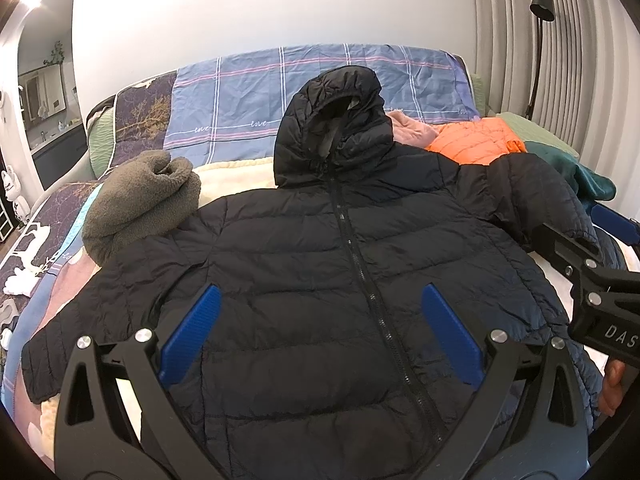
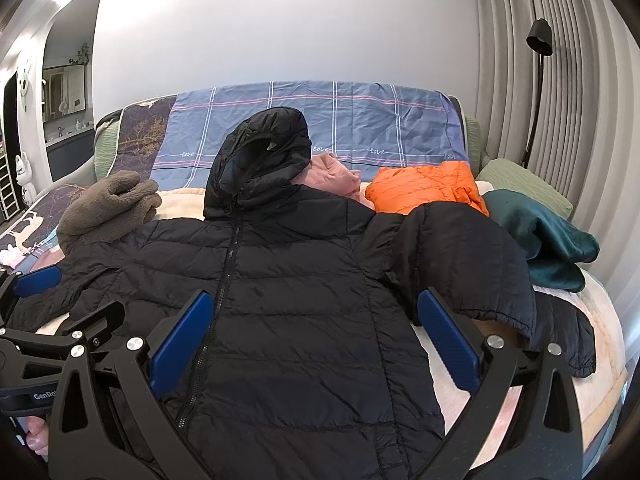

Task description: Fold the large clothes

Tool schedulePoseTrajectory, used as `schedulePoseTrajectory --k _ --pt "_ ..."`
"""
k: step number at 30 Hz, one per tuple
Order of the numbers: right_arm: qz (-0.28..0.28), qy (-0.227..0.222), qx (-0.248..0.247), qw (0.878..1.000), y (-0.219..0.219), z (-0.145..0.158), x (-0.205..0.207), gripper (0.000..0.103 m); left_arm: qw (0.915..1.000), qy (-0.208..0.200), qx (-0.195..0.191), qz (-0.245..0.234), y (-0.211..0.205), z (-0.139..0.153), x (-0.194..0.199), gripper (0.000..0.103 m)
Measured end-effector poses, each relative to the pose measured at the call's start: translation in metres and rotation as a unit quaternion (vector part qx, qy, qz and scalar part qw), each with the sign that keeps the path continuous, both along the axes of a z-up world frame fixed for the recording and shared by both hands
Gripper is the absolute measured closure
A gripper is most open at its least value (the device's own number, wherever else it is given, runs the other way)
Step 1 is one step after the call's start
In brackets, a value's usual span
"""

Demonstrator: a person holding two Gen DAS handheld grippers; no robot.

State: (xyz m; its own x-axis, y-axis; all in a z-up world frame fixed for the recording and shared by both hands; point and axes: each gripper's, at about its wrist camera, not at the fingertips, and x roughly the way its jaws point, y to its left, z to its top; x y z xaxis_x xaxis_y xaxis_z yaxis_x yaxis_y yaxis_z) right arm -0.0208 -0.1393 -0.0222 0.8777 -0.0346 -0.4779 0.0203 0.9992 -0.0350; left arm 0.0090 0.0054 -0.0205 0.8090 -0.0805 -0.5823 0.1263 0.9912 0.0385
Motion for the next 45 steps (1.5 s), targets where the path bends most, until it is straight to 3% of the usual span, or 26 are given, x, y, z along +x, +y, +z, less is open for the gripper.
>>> schedulePoseTrajectory --k 7,11,14,15,18,21,25,31,34,37,38,39,40,42,45 --pt "0.013 0.008 0.005 1.000 -0.004 0.005 0.016 0.001 1.0000 -0.001 -0.008 -0.005 0.001 0.005 0.012 0.002" --pt "0.028 0.013 0.027 0.999 -0.015 0.016 0.049 0.002 0.9998 -0.002 -0.018 -0.010 0.007 0.010 0.036 0.002" --pt "0.031 0.017 0.038 0.999 -0.023 0.027 0.084 0.019 0.9997 -0.020 -0.008 -0.008 0.012 0.023 0.066 0.003" --pt "0.036 0.026 0.041 0.998 -0.025 0.031 0.102 0.026 0.9997 -0.023 -0.002 -0.008 0.013 0.027 0.077 0.007" --pt "0.065 0.056 0.071 0.994 -0.031 0.041 0.155 0.037 0.9995 -0.027 0.010 -0.011 0.016 0.043 0.125 0.023" --pt "0.081 0.059 0.096 0.990 -0.036 0.053 0.210 0.037 0.9998 -0.009 -0.007 -0.018 0.019 0.057 0.183 0.032" --pt "0.103 0.089 0.125 0.983 -0.040 0.056 0.285 0.037 0.9998 0.015 -0.009 -0.013 0.017 0.060 0.261 0.032" --pt "0.105 0.138 0.195 0.965 -0.041 0.032 0.373 0.023 0.9952 0.077 -0.060 0.007 0.021 0.027 0.369 0.022" --pt "0.120 0.156 0.232 0.953 -0.036 0.018 0.403 0.020 0.9919 0.088 -0.091 0.010 0.025 0.013 0.401 0.017" --pt "0.122 0.165 0.267 0.941 -0.031 0.006 0.427 0.020 0.9905 0.099 -0.094 0.015 0.022 -0.001 0.423 0.018" --pt "0.121 0.162 0.278 0.939 -0.029 0.003 0.433 0.026 0.9904 0.103 -0.091 0.014 0.019 -0.004 0.427 0.024" --pt "0.128 0.159 0.284 0.937 -0.026 0.004 0.436 0.065 0.9900 0.109 -0.090 0.010 0.017 -0.008 0.431 0.055" --pt "0.136 0.159 0.284 0.936 -0.022 0.005 0.438 0.095 0.9870 0.125 -0.101 -0.004 0.016 -0.012 0.434 0.089" --pt "0.161 0.125 0.267 0.942 -0.012 0.022 0.423 0.096 0.9818 0.129 -0.136 -0.026 0.020 -0.011 0.426 0.095" --pt "0.219 0.062 0.225 0.947 -0.002 0.058 0.378 0.096 0.9885 0.067 -0.123 -0.057 0.025 0.020 0.385 0.096"
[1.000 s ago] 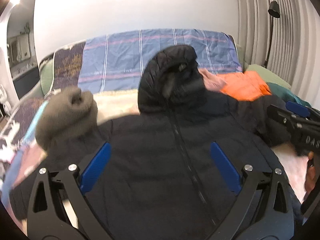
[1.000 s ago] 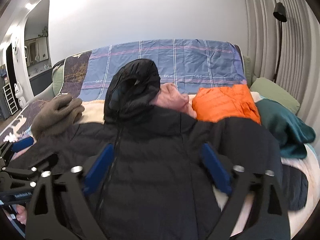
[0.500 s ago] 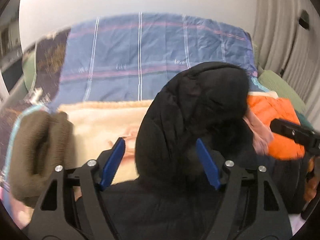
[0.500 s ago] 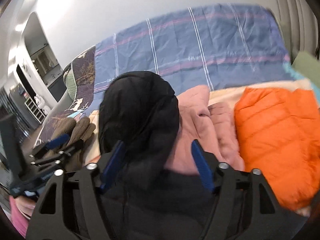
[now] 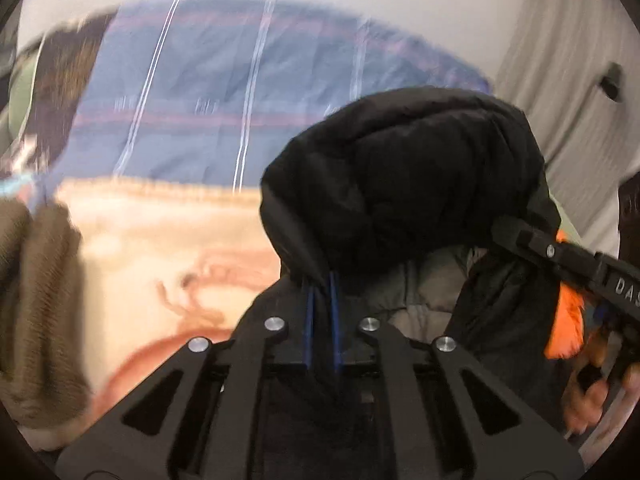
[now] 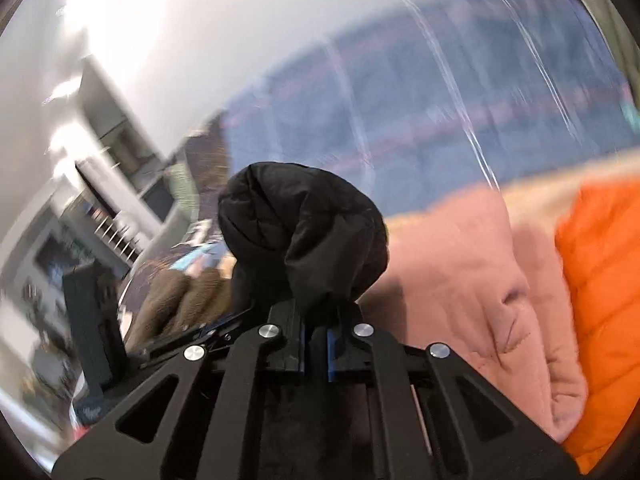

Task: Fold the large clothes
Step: 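Grasp the black jacket's hood with both grippers and lift it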

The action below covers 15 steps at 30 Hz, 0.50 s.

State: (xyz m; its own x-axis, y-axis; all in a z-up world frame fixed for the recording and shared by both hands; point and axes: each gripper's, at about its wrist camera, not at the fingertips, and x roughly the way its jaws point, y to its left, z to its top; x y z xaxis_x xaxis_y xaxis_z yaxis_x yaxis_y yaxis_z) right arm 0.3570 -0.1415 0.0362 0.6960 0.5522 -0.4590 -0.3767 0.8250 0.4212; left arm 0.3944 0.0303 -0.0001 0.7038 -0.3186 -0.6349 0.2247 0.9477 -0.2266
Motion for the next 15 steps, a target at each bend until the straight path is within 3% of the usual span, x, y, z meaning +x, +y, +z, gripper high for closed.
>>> schedulePoseTrajectory --k 3,5,7,8,10,15 --pt "0.052 -0.082 -0.049 0.994 0.005 0.027 -0.068 0.096 0.9982 -0.049 -0.013 -0.031 0.016 0.030 -0.060 0.095" --pt "0.078 -0.112 -0.086 0.987 0.003 0.029 -0.113 0.095 0.9958 -0.079 -0.007 -0.046 0.030 0.042 -0.112 0.085" --pt "0.091 -0.110 -0.120 0.982 -0.002 0.017 -0.158 0.089 0.9926 -0.110 0.011 -0.051 0.044 0.046 -0.164 0.047" --pt "0.095 -0.103 -0.132 0.981 -0.004 0.008 -0.175 0.086 0.9901 -0.130 0.021 -0.049 0.052 0.045 -0.193 0.042" --pt "0.084 -0.077 -0.163 0.980 -0.011 -0.017 -0.207 0.058 0.9866 -0.151 0.038 -0.049 0.066 0.043 -0.235 0.037" --pt "0.057 -0.039 -0.197 0.978 -0.010 -0.046 -0.258 0.055 0.9868 -0.150 0.048 -0.038 0.081 0.038 -0.281 0.035"
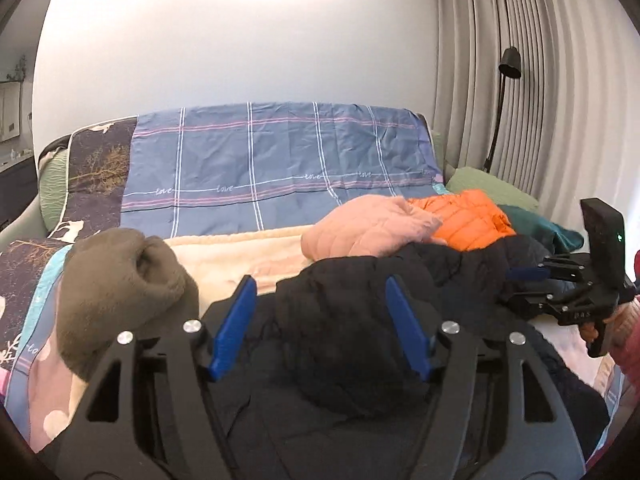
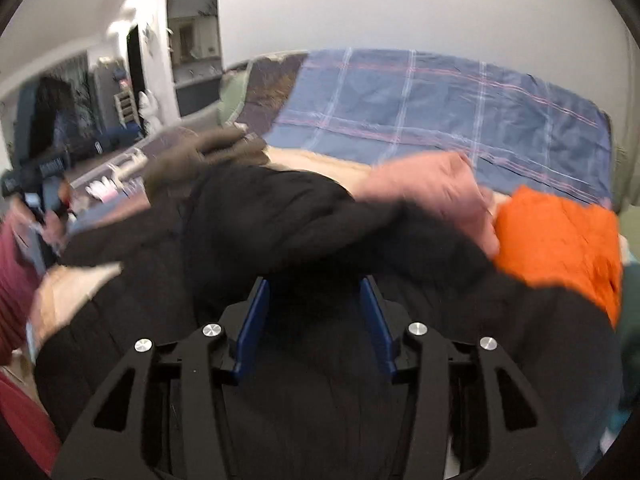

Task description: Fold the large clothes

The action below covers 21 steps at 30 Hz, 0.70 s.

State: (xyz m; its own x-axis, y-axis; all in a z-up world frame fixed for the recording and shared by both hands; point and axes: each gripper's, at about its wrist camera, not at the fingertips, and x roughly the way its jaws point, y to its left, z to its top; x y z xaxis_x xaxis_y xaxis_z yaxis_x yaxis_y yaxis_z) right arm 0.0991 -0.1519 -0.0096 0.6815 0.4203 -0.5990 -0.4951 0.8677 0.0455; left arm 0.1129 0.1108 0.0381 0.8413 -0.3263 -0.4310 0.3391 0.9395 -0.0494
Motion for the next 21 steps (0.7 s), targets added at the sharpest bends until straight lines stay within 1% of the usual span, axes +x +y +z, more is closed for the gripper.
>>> schedulePoseTrajectory --k 2,3,4,5,7,10,11,13,14,17,21 --pt "-0.012 0.004 0.023 1.000 0.002 0.000 0.003 0.055 0.9998 0.018 -0.002 -0.004 -0.008 -0.005 0.000 0.035" --pt "-0.017 0.006 0.039 0.999 0.008 0.003 0.003 0.055 0.9996 0.029 0.001 -0.005 -0.014 -0.009 0.004 0.041" --pt "-0.019 0.007 0.047 0.999 0.012 0.004 0.002 0.055 0.9990 0.044 0.010 -0.008 -0.025 -0.017 0.011 0.051" --pt "-0.022 0.009 0.055 0.998 0.018 0.005 0.001 0.056 0.9982 0.057 0.015 -0.011 -0.036 -0.026 0.013 0.055" --pt "-0.027 0.018 0.062 0.998 0.034 0.000 0.005 0.064 0.9950 0.095 0.030 -0.015 -0.059 -0.046 0.028 0.068" --pt "-0.030 0.035 0.070 0.997 0.050 -0.009 0.013 0.071 0.9887 0.146 0.034 -0.010 -0.075 -0.082 0.040 0.075" --pt "-0.030 0.040 0.071 0.996 0.054 -0.012 0.016 0.072 0.9857 0.166 0.030 -0.005 -0.079 -0.096 0.046 0.076" --pt "-0.030 0.047 0.071 0.996 0.061 -0.017 0.021 0.073 0.9815 0.190 0.021 -0.002 -0.079 -0.116 0.051 0.076" --pt "-0.030 0.050 0.072 0.996 0.063 -0.018 0.022 0.073 0.9784 0.207 0.010 -0.002 -0.079 -0.127 0.053 0.076" --pt "-0.035 0.058 0.078 0.995 0.065 -0.028 0.032 0.073 0.9711 0.238 -0.017 -0.011 -0.083 -0.145 0.059 0.079" --pt "-0.061 0.074 0.111 0.989 0.059 -0.040 0.047 0.073 0.9691 0.243 -0.033 -0.027 -0.097 -0.154 0.061 0.079"
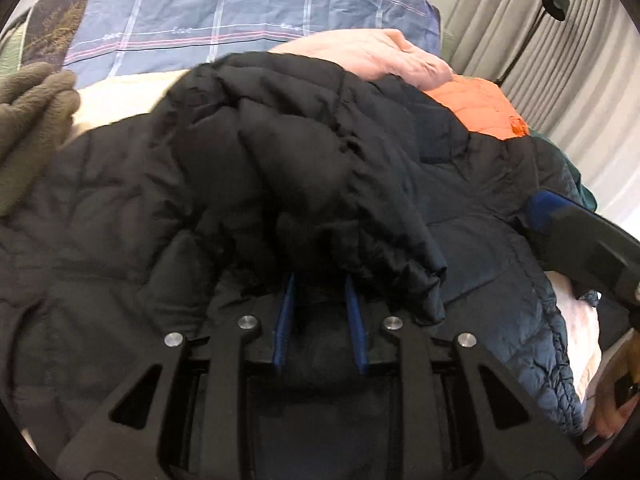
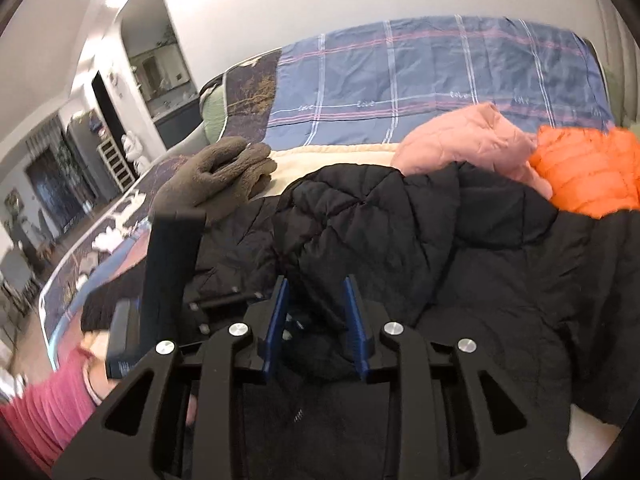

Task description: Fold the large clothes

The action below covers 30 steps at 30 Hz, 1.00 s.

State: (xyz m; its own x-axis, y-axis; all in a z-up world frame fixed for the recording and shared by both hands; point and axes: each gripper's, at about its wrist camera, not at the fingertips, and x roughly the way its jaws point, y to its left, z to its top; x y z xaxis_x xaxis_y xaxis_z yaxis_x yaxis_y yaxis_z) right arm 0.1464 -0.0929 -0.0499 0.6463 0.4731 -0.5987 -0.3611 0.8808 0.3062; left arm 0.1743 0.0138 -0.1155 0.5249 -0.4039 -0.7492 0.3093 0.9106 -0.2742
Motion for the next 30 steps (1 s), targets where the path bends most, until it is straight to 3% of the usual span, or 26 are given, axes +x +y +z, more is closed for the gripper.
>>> schedulePoseTrajectory --k 4,8,10,14,17,19,20,22,23,26,29,30 --pt "-0.023 0.032 0.020 0.999 -0.006 -0.028 0.017 0.073 1.0000 0.003 -0.006 0.003 0.004 -0.005 -0.005 0.077" --pt "-0.048 0.097 -0.065 0.992 0.002 -0.084 0.038 0.073 0.9996 0.001 -0.016 0.024 0.025 0.003 -0.016 0.077" --pt "-0.052 0.110 -0.068 0.990 0.000 -0.105 0.043 0.075 0.9989 -0.011 -0.026 0.038 0.039 0.015 -0.021 0.077" --pt "-0.060 0.097 -0.083 0.990 0.004 -0.092 0.040 0.076 0.9953 -0.056 -0.040 0.068 0.053 0.039 -0.011 0.081" --pt "-0.080 0.070 -0.059 0.993 -0.002 -0.070 0.035 0.075 0.9945 -0.077 -0.036 0.061 0.046 0.037 0.007 0.081" --pt "-0.082 0.046 -0.031 0.995 -0.006 -0.051 0.033 0.075 0.9955 -0.065 -0.001 0.069 0.039 0.020 0.022 0.081" --pt "-0.077 0.038 -0.020 0.996 -0.005 -0.044 0.034 0.075 0.9967 -0.038 0.012 0.072 0.034 0.002 0.032 0.081" --pt "-0.062 0.027 -0.009 0.998 0.002 -0.036 0.039 0.075 0.9971 -0.003 0.008 0.076 0.034 -0.024 0.039 0.078" --pt "-0.054 0.023 -0.005 0.998 0.007 -0.036 0.042 0.075 0.9970 -0.005 0.006 0.077 0.034 -0.026 0.039 0.078" --pt "-0.038 0.041 -0.013 0.998 0.022 -0.057 0.055 0.075 0.9974 -0.012 0.007 0.071 0.034 -0.022 0.036 0.078" --pt "-0.080 0.080 -0.090 0.990 0.031 -0.109 0.073 0.079 0.9973 -0.008 -0.006 0.073 0.036 -0.020 0.032 0.078" --pt "-0.078 0.080 -0.080 0.990 0.028 -0.119 0.073 0.079 0.9971 -0.003 -0.015 0.075 0.041 -0.019 0.031 0.077"
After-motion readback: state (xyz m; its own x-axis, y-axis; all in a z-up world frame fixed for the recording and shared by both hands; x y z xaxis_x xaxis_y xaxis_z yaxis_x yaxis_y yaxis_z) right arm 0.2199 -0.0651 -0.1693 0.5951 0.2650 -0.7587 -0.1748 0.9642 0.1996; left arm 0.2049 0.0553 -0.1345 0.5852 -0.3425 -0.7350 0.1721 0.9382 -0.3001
